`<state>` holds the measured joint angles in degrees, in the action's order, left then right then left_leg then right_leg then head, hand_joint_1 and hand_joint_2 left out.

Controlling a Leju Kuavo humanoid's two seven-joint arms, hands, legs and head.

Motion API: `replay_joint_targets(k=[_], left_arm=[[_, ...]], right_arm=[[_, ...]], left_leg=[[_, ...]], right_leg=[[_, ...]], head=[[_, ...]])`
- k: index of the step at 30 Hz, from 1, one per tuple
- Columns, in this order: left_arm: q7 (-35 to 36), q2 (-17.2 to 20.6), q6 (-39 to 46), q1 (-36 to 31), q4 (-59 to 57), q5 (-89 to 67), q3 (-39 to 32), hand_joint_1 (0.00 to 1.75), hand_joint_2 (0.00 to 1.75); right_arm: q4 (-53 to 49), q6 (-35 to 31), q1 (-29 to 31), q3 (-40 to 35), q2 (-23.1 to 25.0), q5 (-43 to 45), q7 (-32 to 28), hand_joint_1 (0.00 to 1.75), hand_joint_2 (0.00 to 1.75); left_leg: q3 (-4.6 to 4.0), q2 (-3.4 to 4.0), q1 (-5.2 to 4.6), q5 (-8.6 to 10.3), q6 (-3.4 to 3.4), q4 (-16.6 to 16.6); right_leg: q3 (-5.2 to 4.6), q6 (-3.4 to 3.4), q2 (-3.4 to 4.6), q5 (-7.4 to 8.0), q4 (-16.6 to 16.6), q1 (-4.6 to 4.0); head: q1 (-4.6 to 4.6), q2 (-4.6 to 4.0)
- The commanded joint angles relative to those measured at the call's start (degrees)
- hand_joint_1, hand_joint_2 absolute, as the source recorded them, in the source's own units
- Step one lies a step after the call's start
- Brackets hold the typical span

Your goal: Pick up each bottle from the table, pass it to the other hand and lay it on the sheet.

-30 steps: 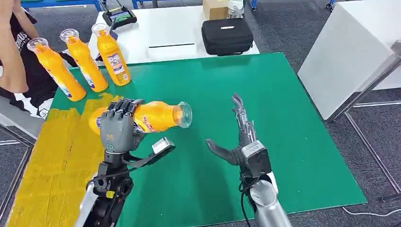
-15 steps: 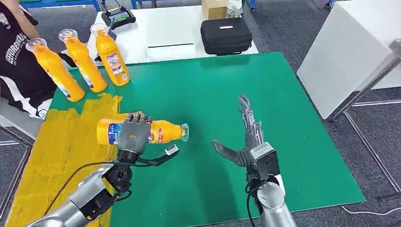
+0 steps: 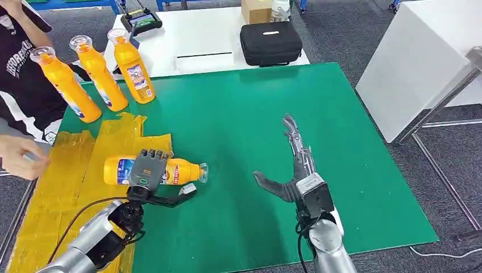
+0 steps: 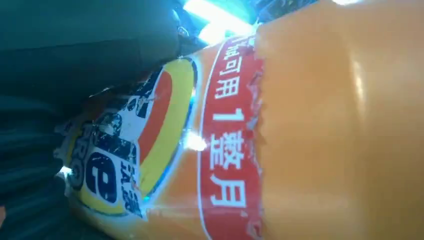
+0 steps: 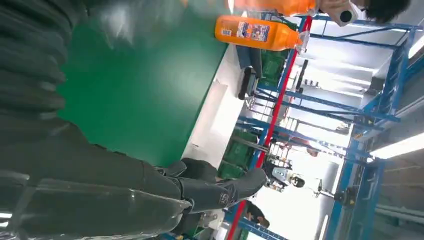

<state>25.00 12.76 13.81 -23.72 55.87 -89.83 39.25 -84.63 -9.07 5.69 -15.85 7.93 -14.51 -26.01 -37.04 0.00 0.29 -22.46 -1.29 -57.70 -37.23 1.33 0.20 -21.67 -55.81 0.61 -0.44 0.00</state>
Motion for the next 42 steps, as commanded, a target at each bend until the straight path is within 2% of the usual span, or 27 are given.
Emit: replay_joint_targets(k=[1,3,6,8,9,11,13,14,15,16,17,18,32,37,42], left_arm=[[3.7,-0.5,-1.7,0.2,-2.7,-0.2,-5.3,1.75,1.75],[6.8,0.0,0.0,0.6,-1.3,-0.2,-6.7,1.75,1.75],[8.1,0.5,0.1,0.4,-0.9,-0.2,-6.9,1.75,1.75],[8.8,0.2,1.0,0.9,-0.3,-0.2,-9.2,1.75,1.75],[8.8,0.3,1.0,0.9,-0.3,-0.2,-9.6,1.75,1.75],[6.5,-0.5,1.5,1.5,-0.4,-0.2,-12.1,1.75,1.75],[6.0,-0.6,1.6,1.5,-0.5,-0.2,-12.4,1.75,1.75],[6.0,-0.6,1.6,1.5,-0.5,-0.2,-12.4,1.75,1.75],[6.0,-0.6,1.6,1.5,-0.5,-0.2,-12.4,1.64,1.75],[5.0,-1.3,1.8,1.7,-0.9,-0.2,-13.2,0.00,1.75],[2.5,-2.3,2.0,2.0,-1.3,-0.2,-14.8,0.00,1.75],[1.6,-2.5,2.0,2.1,-1.4,-0.2,-15.3,0.00,1.75],[1.6,-2.5,2.0,2.1,-1.4,-0.2,-15.3,0.00,1.75],[1.6,-2.5,2.0,2.1,-1.4,-0.2,-15.3,0.00,1.75],[0.2,-3.7,3.4,1.9,-1.5,-0.2,-15.5,0.00,1.75]], right_arm=[[0.8,0.4,0.6,0.4,0.1,-0.4,1.0,0.00,1.75],[0.2,0.3,0.0,0.8,0.2,-0.6,1.2,0.00,1.75],[-0.1,0.4,-0.2,0.9,0.1,-0.7,1.4,0.00,1.75],[-0.4,0.5,-0.5,1.0,0.1,-0.9,1.7,0.00,1.75],[-0.5,0.6,-0.6,1.0,0.1,-0.9,1.7,0.00,1.75],[-0.6,0.8,-0.7,1.1,0.2,-1.1,1.9,0.00,1.75],[-0.5,0.8,-0.7,1.1,0.2,-1.2,1.9,0.00,1.75],[-0.5,0.8,-0.7,1.1,0.2,-1.2,1.9,0.00,1.75],[-0.5,0.8,-0.7,1.1,0.2,-1.2,1.9,0.00,1.75],[-0.4,0.8,-0.6,1.2,0.3,-1.2,1.9,0.00,1.75],[-0.2,0.9,-0.5,1.3,0.3,-1.3,2.0,0.00,1.75],[-0.1,1.0,-0.4,1.3,0.3,-1.3,2.0,0.00,1.75],[-0.1,1.0,-0.4,1.3,0.3,-1.3,2.0,0.00,1.75],[-0.1,1.0,-0.4,1.3,0.3,-1.3,2.0,0.00,1.75],[0.8,1.6,0.4,1.2,0.2,-1.5,2.1,0.00,1.75]], left_leg=[[0.42,0.04,0.04,-0.18,0.07,0.0],[0.40,0.01,0.06,-0.20,0.07,0.0],[0.22,-0.02,0.05,-0.11,0.05,0.0],[0.39,-0.05,0.07,-0.22,0.07,-0.1],[0.21,-0.05,0.05,-0.10,0.04,0.0],[0.45,-0.07,0.08,-0.25,0.07,-0.1],[0.19,-0.04,0.03,-0.08,0.03,0.0],[0.38,-0.06,0.06,-0.20,0.05,-0.1],[0.46,-0.05,0.06,-0.24,0.06,-0.1],[0.45,-0.08,0.07,-0.24,0.06,-0.1],[0.17,-0.08,0.02,-0.06,0.03,0.0],[0.29,-0.09,0.04,-0.14,0.05,0.0],[0.17,-0.09,0.01,-0.06,0.03,0.0],[0.35,-0.14,0.05,-0.17,0.05,0.0],[0.36,-0.14,0.05,-0.17,0.05,0.0]], right_leg=[[0.42,-0.06,0.01,-0.17,0.0,-0.05],[0.42,-0.07,0.00,-0.19,0.0,-0.07],[0.23,-0.04,0.01,-0.09,0.0,-0.05],[0.40,-0.06,-0.03,-0.21,0.0,-0.07],[0.21,-0.03,-0.01,-0.10,0.0,-0.04],[0.47,-0.06,-0.04,-0.25,0.0,-0.07],[0.19,-0.03,0.00,-0.08,0.0,-0.03],[0.40,-0.04,-0.03,-0.20,0.0,-0.06],[0.47,-0.05,-0.02,-0.23,0.0,-0.06],[0.48,-0.05,-0.05,-0.24,0.0,-0.07],[0.17,-0.02,-0.03,-0.07,0.0,-0.02],[0.31,-0.04,-0.05,-0.15,0.0,-0.05],[0.16,-0.02,-0.03,-0.07,0.0,-0.01],[0.39,-0.04,-0.08,-0.18,0.0,-0.06],[0.39,-0.05,-0.08,-0.19,0.0,-0.06]], head=[[0.00,0.00],[0.00,0.00],[0.00,0.00],[0.00,0.00],[0.00,0.00],[-0.02,0.00],[0.00,0.00],[0.00,0.00],[0.00,0.00],[0.00,0.00],[0.00,0.00],[0.00,0.00],[-0.02,0.00],[0.00,0.00],[0.00,0.00]])
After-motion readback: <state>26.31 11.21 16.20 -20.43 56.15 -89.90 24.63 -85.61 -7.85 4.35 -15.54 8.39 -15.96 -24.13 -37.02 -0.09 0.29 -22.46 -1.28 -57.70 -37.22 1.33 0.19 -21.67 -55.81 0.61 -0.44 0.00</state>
